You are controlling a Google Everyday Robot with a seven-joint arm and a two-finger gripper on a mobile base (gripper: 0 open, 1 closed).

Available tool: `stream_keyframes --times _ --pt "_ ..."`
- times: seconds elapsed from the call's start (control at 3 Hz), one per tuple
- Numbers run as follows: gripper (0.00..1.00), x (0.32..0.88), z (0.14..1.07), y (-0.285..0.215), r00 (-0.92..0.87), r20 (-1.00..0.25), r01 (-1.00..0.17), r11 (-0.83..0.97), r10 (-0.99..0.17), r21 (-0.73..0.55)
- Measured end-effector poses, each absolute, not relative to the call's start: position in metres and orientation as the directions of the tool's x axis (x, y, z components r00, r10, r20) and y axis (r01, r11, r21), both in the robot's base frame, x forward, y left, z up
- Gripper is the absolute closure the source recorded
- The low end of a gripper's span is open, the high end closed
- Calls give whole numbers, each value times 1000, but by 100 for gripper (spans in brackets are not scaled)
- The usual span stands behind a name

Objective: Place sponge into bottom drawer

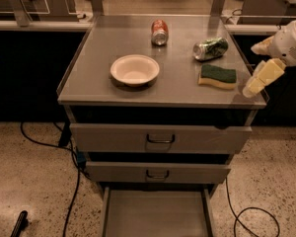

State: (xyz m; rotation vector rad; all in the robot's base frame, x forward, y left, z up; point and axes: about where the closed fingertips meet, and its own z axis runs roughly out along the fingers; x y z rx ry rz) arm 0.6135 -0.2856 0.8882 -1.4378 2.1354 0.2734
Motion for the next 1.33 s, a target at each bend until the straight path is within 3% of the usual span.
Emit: stream_keyframes --times 1.33 --pt "0 647 851 -281 -299 -605 -900 429 -738 -79"
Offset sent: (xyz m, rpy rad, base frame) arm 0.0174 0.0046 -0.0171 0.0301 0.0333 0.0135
